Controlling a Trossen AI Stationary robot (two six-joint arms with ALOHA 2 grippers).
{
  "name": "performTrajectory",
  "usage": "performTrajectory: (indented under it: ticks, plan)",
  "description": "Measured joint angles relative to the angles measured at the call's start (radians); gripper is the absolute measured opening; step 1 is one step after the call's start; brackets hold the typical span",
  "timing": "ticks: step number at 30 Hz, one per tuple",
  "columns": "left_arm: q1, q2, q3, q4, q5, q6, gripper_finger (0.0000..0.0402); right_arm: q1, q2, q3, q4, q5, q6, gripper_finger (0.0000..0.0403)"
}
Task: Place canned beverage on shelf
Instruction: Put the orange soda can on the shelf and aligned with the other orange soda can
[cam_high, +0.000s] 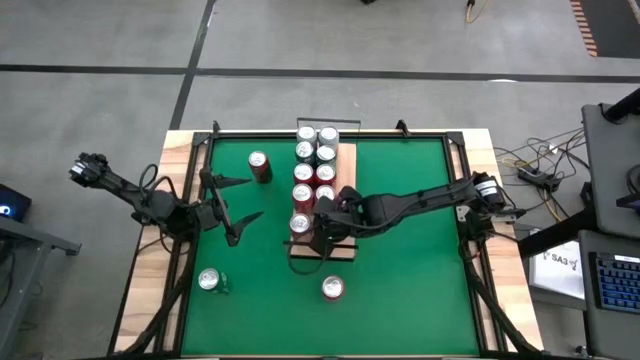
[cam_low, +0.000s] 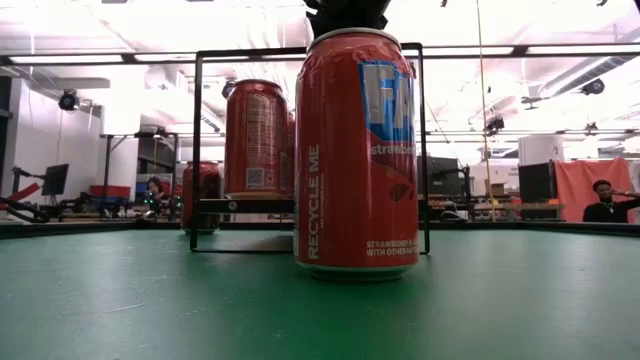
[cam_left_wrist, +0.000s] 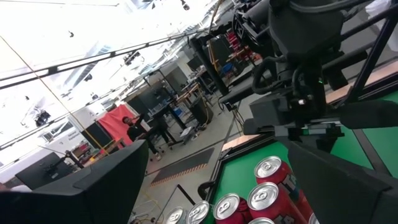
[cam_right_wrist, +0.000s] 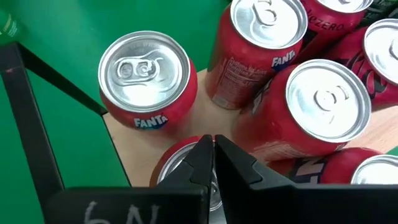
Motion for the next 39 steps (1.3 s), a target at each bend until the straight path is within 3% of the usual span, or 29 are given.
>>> performTrajectory:
  ticks: [6, 16, 39]
  plan:
    - [0.0, 0.0, 0.0, 0.0, 0.0, 0.0, 0.037, 0.0, -0.017, 0.005, -0.033, 0.002, 0.005, 0.0009]
    - [0.0, 0.0, 0.0, 0.001, 0.0, 0.0, 0.037, 0.0, -0.025, 0.073, -0.347, 0.003, 0.212, 0.0009]
    - [0.0, 0.0, 0.0, 0.001, 0.0, 0.0, 0.037, 0.037, -0.02, 0.029, -0.251, -0.056, 0.25, 0.0009]
